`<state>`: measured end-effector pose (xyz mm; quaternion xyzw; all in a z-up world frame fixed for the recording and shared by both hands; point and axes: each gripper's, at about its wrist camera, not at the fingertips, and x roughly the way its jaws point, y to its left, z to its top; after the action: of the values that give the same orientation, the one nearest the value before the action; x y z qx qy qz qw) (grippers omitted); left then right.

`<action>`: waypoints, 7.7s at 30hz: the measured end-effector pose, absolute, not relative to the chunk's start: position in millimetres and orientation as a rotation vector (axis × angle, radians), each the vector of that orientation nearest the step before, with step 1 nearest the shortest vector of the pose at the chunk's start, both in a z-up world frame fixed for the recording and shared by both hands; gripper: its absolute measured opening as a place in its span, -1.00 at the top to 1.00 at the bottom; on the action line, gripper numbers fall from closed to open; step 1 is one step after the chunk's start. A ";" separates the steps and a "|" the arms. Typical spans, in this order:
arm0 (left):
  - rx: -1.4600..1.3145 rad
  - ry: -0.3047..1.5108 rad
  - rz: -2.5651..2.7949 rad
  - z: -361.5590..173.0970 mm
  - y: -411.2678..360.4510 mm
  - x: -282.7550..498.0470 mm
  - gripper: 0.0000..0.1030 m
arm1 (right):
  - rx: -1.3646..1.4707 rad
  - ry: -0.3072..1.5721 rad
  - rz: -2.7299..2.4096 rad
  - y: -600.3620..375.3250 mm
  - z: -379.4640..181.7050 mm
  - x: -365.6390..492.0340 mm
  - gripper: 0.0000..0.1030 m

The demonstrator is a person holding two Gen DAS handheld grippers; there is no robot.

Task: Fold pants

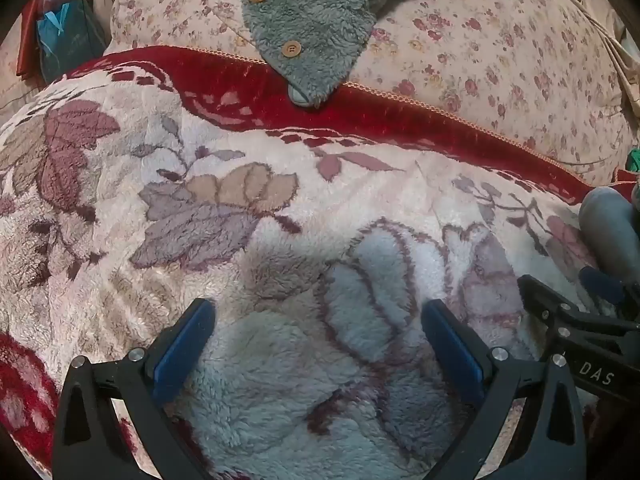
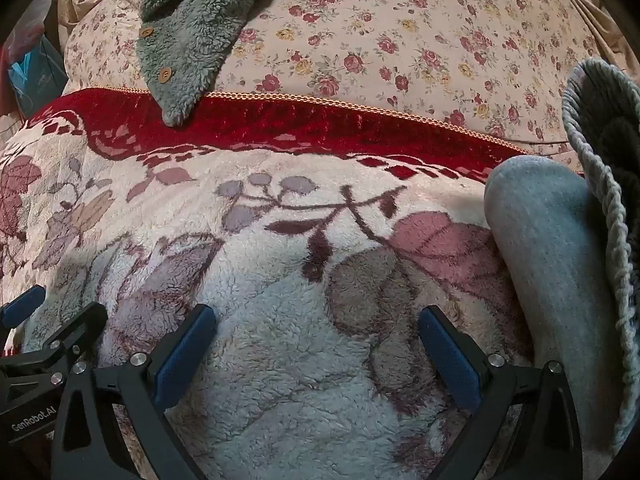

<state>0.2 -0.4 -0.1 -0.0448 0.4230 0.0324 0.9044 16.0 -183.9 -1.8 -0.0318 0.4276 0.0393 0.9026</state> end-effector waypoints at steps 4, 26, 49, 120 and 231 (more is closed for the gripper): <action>-0.088 0.874 0.069 -0.8 -1.6 0.6 -1.00 | -0.065 0.884 0.082 -183.9 -1.7 16.1 -1.00; -0.103 0.872 0.062 -0.1 0.2 0.1 -1.00 | -0.064 0.884 0.082 -183.8 -2.7 16.2 -1.00; -0.103 0.873 0.062 -1.4 1.7 -0.1 -1.00 | -0.065 0.883 0.082 -184.1 -3.4 17.6 -1.00; -0.109 0.767 0.116 75.7 -50.2 -40.7 -1.00 | 0.011 0.813 0.313 -291.6 73.8 -39.9 -0.99; -0.485 0.804 0.330 48.1 138.9 -79.4 -0.46 | 0.431 1.086 0.304 -462.8 53.4 -75.1 0.37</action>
<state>-79.4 138.9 48.1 -0.2324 0.3858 0.1582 0.8787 -75.1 -462.8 53.4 0.2027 0.5107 0.1428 0.8233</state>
